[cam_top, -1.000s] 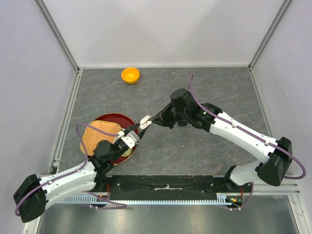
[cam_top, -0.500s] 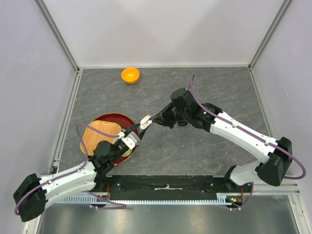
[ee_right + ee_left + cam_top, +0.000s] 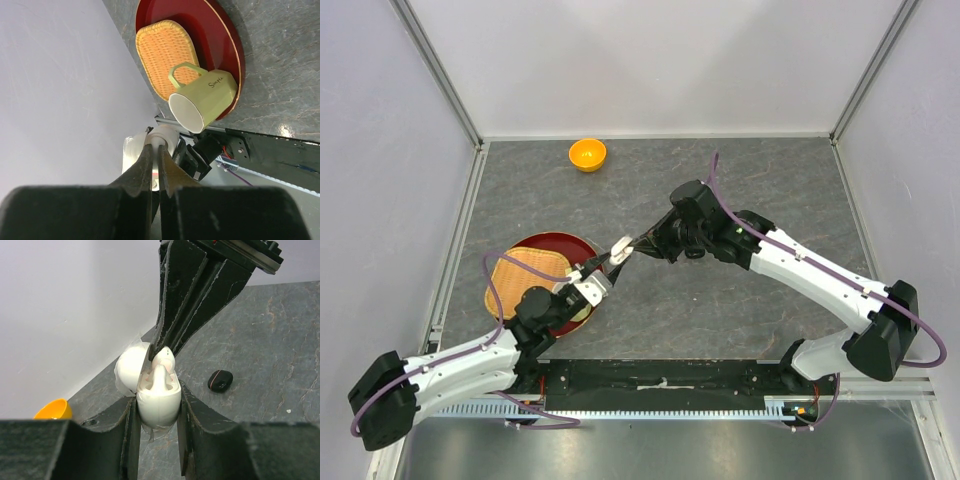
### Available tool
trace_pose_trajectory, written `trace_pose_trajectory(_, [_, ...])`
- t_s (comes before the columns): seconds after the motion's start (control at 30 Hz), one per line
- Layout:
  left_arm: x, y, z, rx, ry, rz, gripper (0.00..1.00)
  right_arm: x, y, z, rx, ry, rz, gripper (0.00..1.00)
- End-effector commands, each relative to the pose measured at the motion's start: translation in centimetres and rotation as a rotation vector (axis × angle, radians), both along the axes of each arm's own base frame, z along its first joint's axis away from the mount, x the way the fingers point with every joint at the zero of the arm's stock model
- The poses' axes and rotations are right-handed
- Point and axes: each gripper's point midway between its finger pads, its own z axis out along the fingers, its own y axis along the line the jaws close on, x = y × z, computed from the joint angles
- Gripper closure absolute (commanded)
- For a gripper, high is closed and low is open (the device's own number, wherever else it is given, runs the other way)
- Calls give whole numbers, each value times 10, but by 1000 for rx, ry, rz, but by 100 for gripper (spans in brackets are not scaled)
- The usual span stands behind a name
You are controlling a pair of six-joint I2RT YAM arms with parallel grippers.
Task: Insert the wireless bluetooth earbuds into the charging case
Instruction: Place the earbud in the charging case.
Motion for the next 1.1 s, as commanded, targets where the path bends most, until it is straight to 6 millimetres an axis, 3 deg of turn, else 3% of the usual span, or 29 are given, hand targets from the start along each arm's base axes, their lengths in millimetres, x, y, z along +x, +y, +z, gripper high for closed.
trace_pose_trajectory(0.0, [-14,-8,61,-118,-150,-61,98,2,3,-7,-13,12,0,89])
trace_pose_trajectory(0.23, [-13,-11,60,-118,-140,-62,98,1,8,-6,-2,4,25,76])
trace_pose_trajectory(0.6, [-12,-10,59,-147,-116,-60,98,5,2,9,15,-50,5,75])
trace_pose_trajectory(0.77, [-13,-9,59,-168,-104,-65,98,7,-1,14,14,-73,-7,60])
trace_pose_trajectory(1.07, [-12,-8,58,-210,-72,-62,98,9,-4,31,14,-152,4,59])
